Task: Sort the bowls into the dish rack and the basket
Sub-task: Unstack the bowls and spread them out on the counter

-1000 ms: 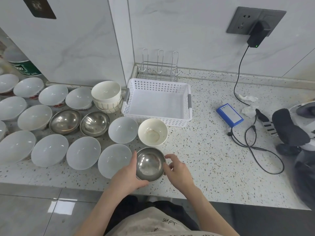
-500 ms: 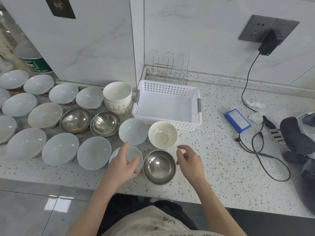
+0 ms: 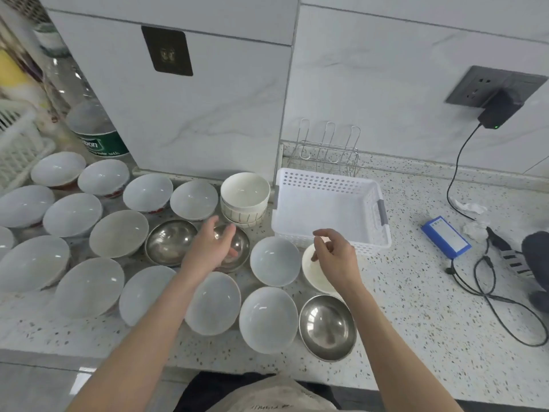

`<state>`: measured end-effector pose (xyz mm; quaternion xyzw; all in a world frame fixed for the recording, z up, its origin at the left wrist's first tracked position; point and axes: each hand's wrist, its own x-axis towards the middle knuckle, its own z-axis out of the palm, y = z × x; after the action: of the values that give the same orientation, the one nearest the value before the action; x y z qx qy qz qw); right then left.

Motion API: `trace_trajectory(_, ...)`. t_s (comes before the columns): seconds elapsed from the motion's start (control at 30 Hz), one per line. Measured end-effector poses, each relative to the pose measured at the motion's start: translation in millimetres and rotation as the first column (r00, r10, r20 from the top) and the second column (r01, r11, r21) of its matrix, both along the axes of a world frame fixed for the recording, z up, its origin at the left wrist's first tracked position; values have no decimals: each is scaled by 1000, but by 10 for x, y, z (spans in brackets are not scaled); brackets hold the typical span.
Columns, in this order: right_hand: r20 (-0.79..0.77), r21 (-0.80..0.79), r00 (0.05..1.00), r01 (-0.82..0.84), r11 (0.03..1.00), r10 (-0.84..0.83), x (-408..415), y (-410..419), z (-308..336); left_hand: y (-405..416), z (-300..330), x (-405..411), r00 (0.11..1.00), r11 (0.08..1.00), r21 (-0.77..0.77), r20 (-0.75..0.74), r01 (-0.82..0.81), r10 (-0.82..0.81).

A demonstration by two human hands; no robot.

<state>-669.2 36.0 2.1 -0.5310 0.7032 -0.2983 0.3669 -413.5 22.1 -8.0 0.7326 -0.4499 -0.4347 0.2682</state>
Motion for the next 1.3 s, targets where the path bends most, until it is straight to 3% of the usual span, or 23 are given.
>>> trace_trajectory(0.3, 37, 70, 998, 42, 997, -44, 523, -151, 54, -1054, 51, 261, 994, 993, 71, 52, 91, -94)
trace_trajectory(0.43, 2, 103, 998, 64, 993, -64, 549, -98, -19, -1218, 16, 350, 959, 972, 78, 164, 221, -231)
trace_trajectory(0.83, 24, 133, 983, 176, 975, -181, 599, 33, -171, -1421, 5, 327, 948, 958, 31, 137, 286, -287)
trace_trajectory(1.1, 50, 137, 993, 103, 985, -111, 849, -130, -152, -1345, 141, 437, 962, 964, 31, -82, 263, -260)
trace_trajectory(1.2, 75, 162, 994, 72, 984, -85, 963, -249, -153, -1269, 144, 600, 957, 982, 78, -249, 174, -150)
trace_trajectory(1.3, 117, 210, 989, 66, 976, -92, 1121, -399, -165, -1108, 166, 798, 881, 992, 110, -472, 70, -10)
